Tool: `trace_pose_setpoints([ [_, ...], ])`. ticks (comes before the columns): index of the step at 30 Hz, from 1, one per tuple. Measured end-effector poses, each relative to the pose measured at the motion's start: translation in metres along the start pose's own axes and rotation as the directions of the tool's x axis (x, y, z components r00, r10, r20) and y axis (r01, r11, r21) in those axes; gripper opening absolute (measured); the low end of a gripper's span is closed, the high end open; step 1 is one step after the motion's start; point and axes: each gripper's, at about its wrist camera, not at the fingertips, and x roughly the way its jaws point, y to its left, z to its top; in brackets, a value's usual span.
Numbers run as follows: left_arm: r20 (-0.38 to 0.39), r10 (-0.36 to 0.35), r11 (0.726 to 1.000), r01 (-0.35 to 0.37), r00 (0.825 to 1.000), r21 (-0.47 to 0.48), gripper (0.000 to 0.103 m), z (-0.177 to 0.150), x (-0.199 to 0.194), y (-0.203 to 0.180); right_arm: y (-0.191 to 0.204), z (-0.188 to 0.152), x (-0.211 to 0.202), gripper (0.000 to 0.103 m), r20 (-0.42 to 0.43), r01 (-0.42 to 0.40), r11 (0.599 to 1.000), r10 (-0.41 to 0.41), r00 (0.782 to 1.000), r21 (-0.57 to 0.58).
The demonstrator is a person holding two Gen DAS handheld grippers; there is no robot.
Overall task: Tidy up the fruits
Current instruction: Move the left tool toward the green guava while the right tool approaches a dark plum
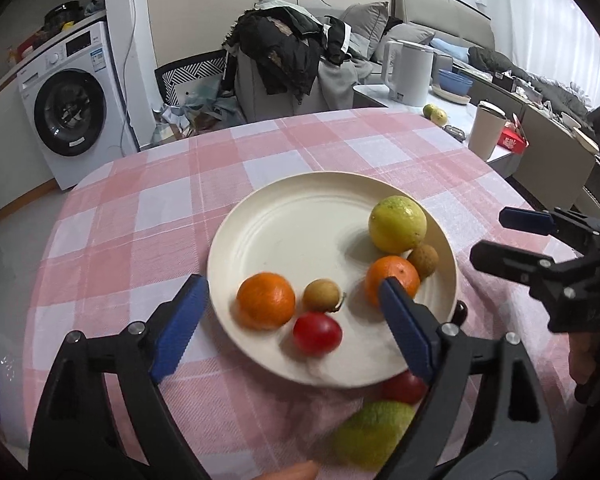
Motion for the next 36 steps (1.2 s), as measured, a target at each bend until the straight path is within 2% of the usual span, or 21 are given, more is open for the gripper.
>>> trace_pose_setpoints([
  [1, 0.000, 0.001, 1.000, -0.001, 1.000, 0.000, 0.091, -0.002, -0.005, 0.001, 0.000, -0.002, -0.003, 0.097, 0.003, 0.004, 1.000, -0.004, 1.000, 0.001],
  [2, 0.004, 0.003, 1.000, -0.003, 1.000, -0.001, 0.098, -0.004, -0.009, 0.002, 0.000, -0.003, -0.005, 0.102, 0.004, 0.009, 1.000, -0.009, 1.000, 0.001],
  [3, 0.010, 0.005, 1.000, -0.005, 1.000, -0.002, 0.102, -0.006, -0.014, 0.003, 0.001, -0.005, -0.008, 0.102, 0.010, 0.013, 1.000, -0.013, 1.000, -0.003],
  [10, 0.045, 0.012, 1.000, -0.011, 0.999, -0.008, 0.102, -0.026, -0.051, 0.005, 0.012, -0.018, -0.024, 0.103, 0.031, 0.016, 0.999, -0.014, 0.999, -0.051],
  [18, 0.067, 0.042, 0.999, -0.042, 0.997, -0.010, 0.102, -0.047, -0.073, 0.002, 0.029, -0.031, -0.025, 0.103, 0.001, 0.010, 0.991, -0.010, 1.000, -0.136],
  [25, 0.034, 0.049, 0.999, -0.049, 0.998, -0.008, 0.102, -0.060, -0.067, 0.001, 0.035, -0.039, -0.013, 0.103, -0.048, 0.007, 0.985, -0.016, 0.999, -0.175],
  [36, -0.014, 0.002, 1.000, -0.003, 1.000, -0.023, 0.102, -0.065, -0.049, -0.003, 0.032, -0.049, 0.008, 0.103, -0.134, 0.020, 0.983, -0.045, 0.990, -0.184],
])
